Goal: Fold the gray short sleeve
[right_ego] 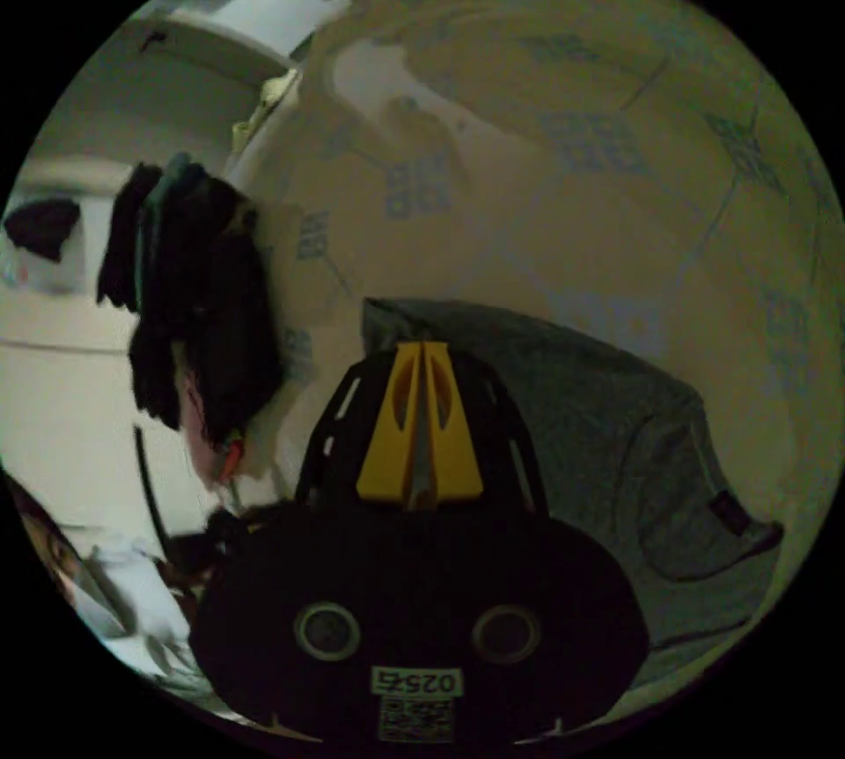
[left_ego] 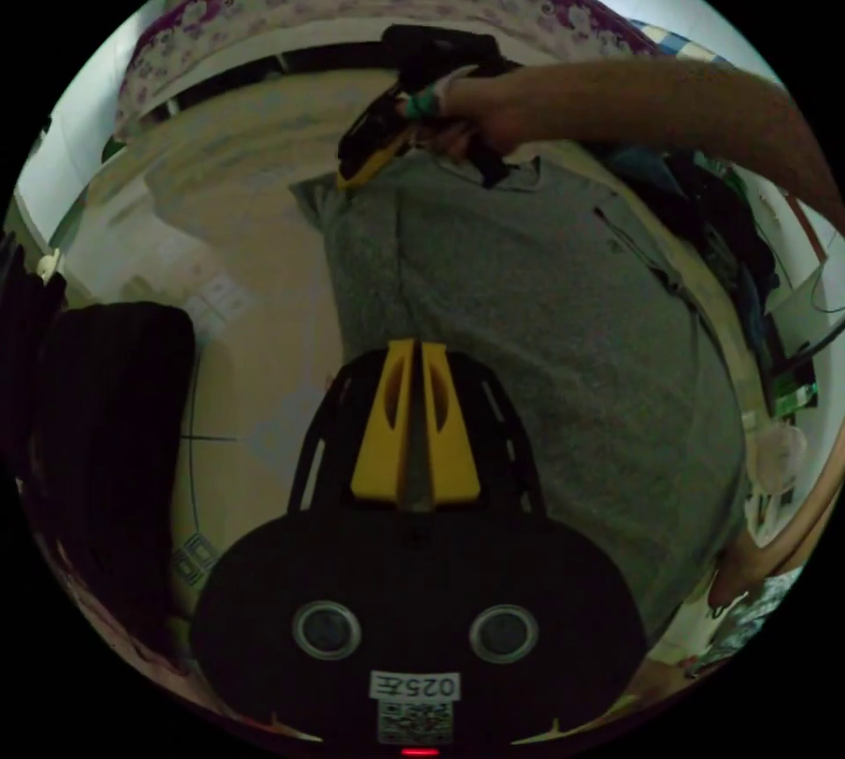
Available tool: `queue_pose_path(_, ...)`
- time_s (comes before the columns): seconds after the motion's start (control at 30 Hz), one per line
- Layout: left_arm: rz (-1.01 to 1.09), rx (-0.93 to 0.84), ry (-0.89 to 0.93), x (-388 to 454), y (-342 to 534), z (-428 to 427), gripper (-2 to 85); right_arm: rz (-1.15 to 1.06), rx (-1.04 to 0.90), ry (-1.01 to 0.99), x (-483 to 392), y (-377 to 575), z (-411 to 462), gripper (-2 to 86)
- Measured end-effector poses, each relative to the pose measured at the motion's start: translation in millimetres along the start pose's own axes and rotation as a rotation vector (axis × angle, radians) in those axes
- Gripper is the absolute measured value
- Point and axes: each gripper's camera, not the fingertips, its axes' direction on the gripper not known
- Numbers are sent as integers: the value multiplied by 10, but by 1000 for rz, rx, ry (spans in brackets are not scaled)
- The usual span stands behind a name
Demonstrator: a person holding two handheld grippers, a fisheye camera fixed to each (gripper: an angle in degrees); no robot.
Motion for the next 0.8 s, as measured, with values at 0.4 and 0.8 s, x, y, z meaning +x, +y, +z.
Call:
queue_pose_path(0.4,-82,48,12,-439,-170,218,-16,-255,-230,171,-504,-189,-81,108)
queue_pose_path(0.8,108,18,-29,-506,-88,616,21,-174,-256,133,28,190,-217,92)
